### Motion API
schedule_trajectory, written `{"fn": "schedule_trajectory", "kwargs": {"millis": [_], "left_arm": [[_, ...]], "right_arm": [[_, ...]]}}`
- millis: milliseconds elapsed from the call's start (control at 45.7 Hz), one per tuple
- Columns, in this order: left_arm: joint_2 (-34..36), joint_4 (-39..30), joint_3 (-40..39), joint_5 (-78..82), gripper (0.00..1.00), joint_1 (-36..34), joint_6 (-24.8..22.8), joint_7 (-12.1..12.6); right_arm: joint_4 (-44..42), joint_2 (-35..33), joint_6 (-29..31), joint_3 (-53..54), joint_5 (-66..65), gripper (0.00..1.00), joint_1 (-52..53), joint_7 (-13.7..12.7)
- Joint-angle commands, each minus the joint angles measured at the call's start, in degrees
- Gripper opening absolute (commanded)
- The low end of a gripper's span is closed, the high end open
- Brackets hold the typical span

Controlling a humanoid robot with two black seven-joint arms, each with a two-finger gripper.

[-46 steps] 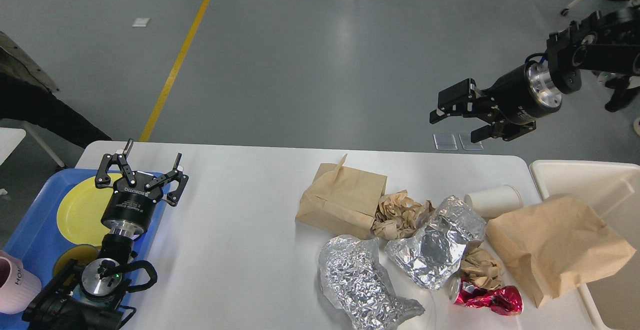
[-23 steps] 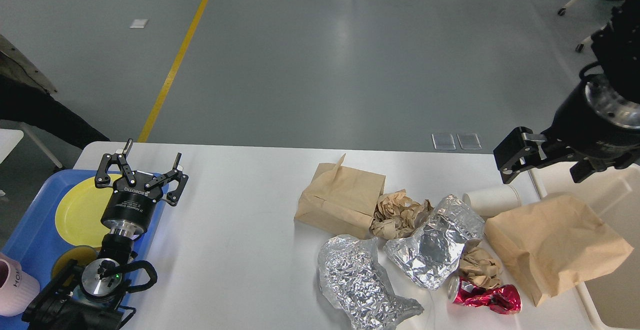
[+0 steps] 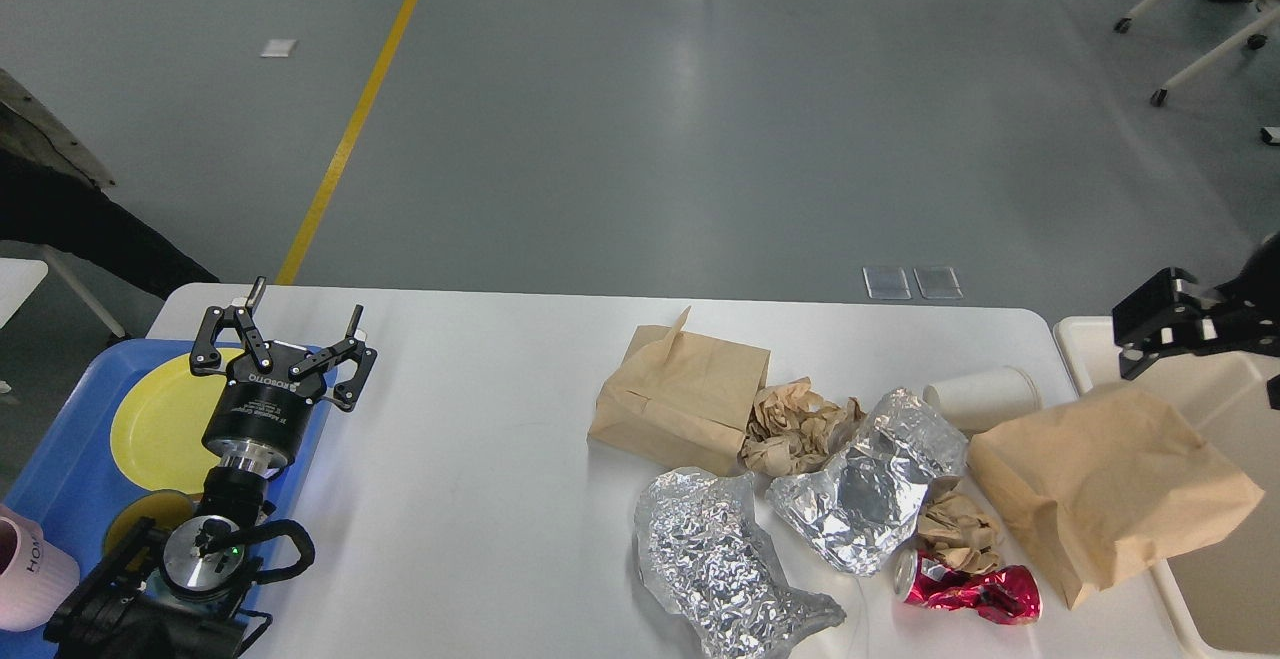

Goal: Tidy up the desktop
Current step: 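Lift the brown paper bag and carry it toward the white bin, then lower the brown paper bag into the white bin and release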

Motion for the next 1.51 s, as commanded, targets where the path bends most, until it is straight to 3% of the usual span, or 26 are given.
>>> {"fn": "schedule_trajectory", "kwargs": {"millis": [0, 131, 263, 350, 394, 438, 547, 679, 854, 1073, 1270, 1401, 1489], "left_arm": [[0.00, 0.00, -0.01, -0.09, 0.97, 0.10, 0.00, 0.00], [0.00, 0.00, -0.01, -0.09, 0.97, 0.01, 0.00, 0.00], [0.00, 0.00, -0.01, 0.00, 0.97, 0.01, 0.00, 0.00], [0.00, 0.00, -0.01, 0.00, 0.97, 0.01, 0.00, 0.00], [0.00, 0.00, -0.01, 0.00, 0.97, 0.01, 0.00, 0.00], [0.00, 0.00, -0.01, 0.00, 0.97, 0.01, 0.00, 0.00], [0.00, 0.00, -0.01, 0.00, 0.97, 0.01, 0.00, 0.00], [0.00, 0.00, -0.01, 0.00, 0.97, 0.01, 0.00, 0.00], [0.00, 0.00, -0.01, 0.00, 0.97, 0.01, 0.00, 0.00], [0.00, 0.00, -0.01, 0.00, 0.97, 0.01, 0.00, 0.00], [0.00, 0.00, -0.01, 0.00, 0.97, 0.01, 0.00, 0.00], [0.00, 0.00, -0.01, 0.00, 0.97, 0.01, 0.00, 0.00], [0.00, 0.00, -0.01, 0.00, 0.97, 0.01, 0.00, 0.00]], "right_arm": [[-9.99, -3.43, -0.92, 0.47, -0.49, 1.00, -10.29, 0.27], [-17.56, -3.79, -2.93, 2.48, -3.39, 0.92, -20.66, 1.75], [-22.83, -3.79, -9.35, 4.51, -8.84, 0.92, -31.74, 13.95], [-26.26, -2.91, -11.02, 4.42, -10.16, 0.92, -36.67, 23.88], [-28.37, -2.56, -11.63, 4.42, -10.95, 0.92, -38.51, 27.32], [-30.39, -2.12, -12.51, 4.51, -12.79, 0.92, -40.36, 28.83], [-34.61, -1.33, -16.64, 4.77, -15.52, 0.92, -46.25, 29.27], [-34.44, -0.18, -17.62, 4.77, -16.23, 0.93, -48.10, 31.37], [-33.30, 0.52, -17.44, 5.12, -16.23, 0.93, -48.36, 40.78], [-33.91, 5.70, -20.77, 6.09, -15.97, 0.96, -56.62, 40.52], [-34.09, 6.58, -37.37, 7.76, -15.79, 0.93, -64.18, 39.47], [-34.18, 7.81, -41.70, 7.24, -15.79, 0.68, -65.94, 39.29], [-34.18, 7.81, -41.70, 7.06, -15.61, 0.39, -66.21, 37.71]]}}
